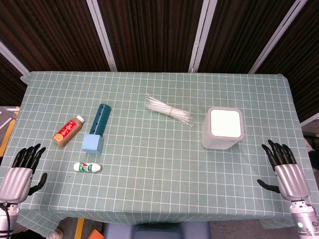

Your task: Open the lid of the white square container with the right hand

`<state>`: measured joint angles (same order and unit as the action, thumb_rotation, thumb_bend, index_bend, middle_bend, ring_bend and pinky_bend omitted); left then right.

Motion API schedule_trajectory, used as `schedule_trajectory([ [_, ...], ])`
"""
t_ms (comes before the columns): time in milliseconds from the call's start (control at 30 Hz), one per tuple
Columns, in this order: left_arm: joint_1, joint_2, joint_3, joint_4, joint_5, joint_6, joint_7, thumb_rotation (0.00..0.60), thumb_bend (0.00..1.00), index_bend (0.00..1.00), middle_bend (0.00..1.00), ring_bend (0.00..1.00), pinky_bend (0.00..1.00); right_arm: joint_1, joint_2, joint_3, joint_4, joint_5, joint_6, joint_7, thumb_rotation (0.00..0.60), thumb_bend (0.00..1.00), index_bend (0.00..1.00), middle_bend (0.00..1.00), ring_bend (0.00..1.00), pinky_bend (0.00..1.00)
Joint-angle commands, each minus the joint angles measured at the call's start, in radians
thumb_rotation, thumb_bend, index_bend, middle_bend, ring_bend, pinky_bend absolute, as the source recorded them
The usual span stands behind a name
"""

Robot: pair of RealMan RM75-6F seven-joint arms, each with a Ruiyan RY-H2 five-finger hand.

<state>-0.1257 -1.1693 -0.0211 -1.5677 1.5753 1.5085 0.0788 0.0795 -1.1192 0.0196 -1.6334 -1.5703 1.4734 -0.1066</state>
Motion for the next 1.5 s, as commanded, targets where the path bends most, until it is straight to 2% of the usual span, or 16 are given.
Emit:
schedule_trajectory([
  [33,0.001,0.000,0.001,0.000,0.000,0.000,0.001,0.600,0.45,0.00,0.00,0.00,0.07,0.001,-0.002,0.002,0.000,0.002,-0.001,0.001,0.547,0.08,0.00,0.00,0.00,0.00],
  [200,0.005,0.003,0.003,0.001,0.004,0.006,-0.007,0.600,0.45,0.00,0.00,0.00,0.08,0.012,-0.029,0.019,0.018,-0.001,0.007,0.000,0.547,0.08,0.00,0.00,0.00,0.00],
  [233,0.005,0.003,0.003,0.001,0.003,0.006,-0.010,0.600,0.45,0.00,0.00,0.00,0.08,0.017,-0.037,0.028,0.026,-0.002,0.013,-0.009,0.547,0.08,0.00,0.02,0.01,0.03],
  [300,0.006,0.005,0.003,0.004,0.001,0.006,-0.018,0.600,0.45,0.00,0.00,0.00,0.08,0.036,-0.043,0.054,0.030,-0.003,0.016,-0.032,0.547,0.09,0.00,0.26,0.25,0.28],
  [367,0.006,0.007,0.005,0.006,0.001,0.002,-0.023,0.600,0.45,0.00,0.00,0.00,0.08,0.070,-0.019,0.067,-0.006,0.005,-0.034,-0.040,0.548,0.18,0.00,0.70,0.74,0.70],
  [400,0.006,0.007,0.005,0.006,0.002,0.002,-0.024,0.600,0.46,0.00,0.00,0.00,0.08,0.088,-0.003,0.072,-0.023,0.009,-0.061,-0.053,0.548,0.25,0.00,0.85,0.90,0.83],
  [467,0.006,0.007,0.005,0.006,0.008,0.006,-0.023,0.600,0.47,0.00,0.00,0.00,0.07,0.127,0.034,0.083,-0.069,0.036,-0.134,-0.111,0.548,0.35,0.00,0.96,0.99,0.95],
  [533,0.007,0.009,0.006,0.004,0.009,0.008,-0.026,0.600,0.48,0.00,0.00,0.00,0.06,0.160,0.068,0.092,-0.117,0.084,-0.209,-0.172,0.548,0.41,0.00,1.00,1.00,0.99],
  [667,0.011,0.015,0.001,-0.005,-0.011,0.003,-0.021,0.600,0.48,0.00,0.00,0.00,0.06,0.247,0.147,0.124,-0.228,0.225,-0.371,-0.312,0.548,0.49,0.00,1.00,1.00,1.00],
  [867,0.019,0.022,0.004,-0.005,-0.012,0.009,-0.035,0.600,0.48,0.00,0.00,0.00,0.06,0.349,0.204,0.143,-0.328,0.424,-0.498,-0.485,0.553,0.55,0.00,1.00,1.00,1.00],
  [1100,0.027,0.027,0.000,-0.017,-0.028,0.012,-0.027,0.600,0.48,0.00,0.00,0.00,0.06,0.443,0.204,0.132,-0.369,0.597,-0.556,-0.583,0.552,0.55,0.00,1.00,1.00,1.00],
  [1267,0.029,0.028,0.000,-0.018,-0.028,0.014,-0.028,0.600,0.48,0.00,0.00,0.00,0.06,0.461,0.200,0.126,-0.372,0.626,-0.559,-0.590,0.554,0.55,0.00,1.00,1.00,1.00],
  [1500,0.028,0.031,-0.003,-0.022,-0.025,0.014,-0.032,0.600,0.48,0.00,0.00,0.00,0.06,0.508,0.176,0.089,-0.352,0.686,-0.580,-0.594,0.552,0.55,0.00,1.00,1.00,1.00],
])
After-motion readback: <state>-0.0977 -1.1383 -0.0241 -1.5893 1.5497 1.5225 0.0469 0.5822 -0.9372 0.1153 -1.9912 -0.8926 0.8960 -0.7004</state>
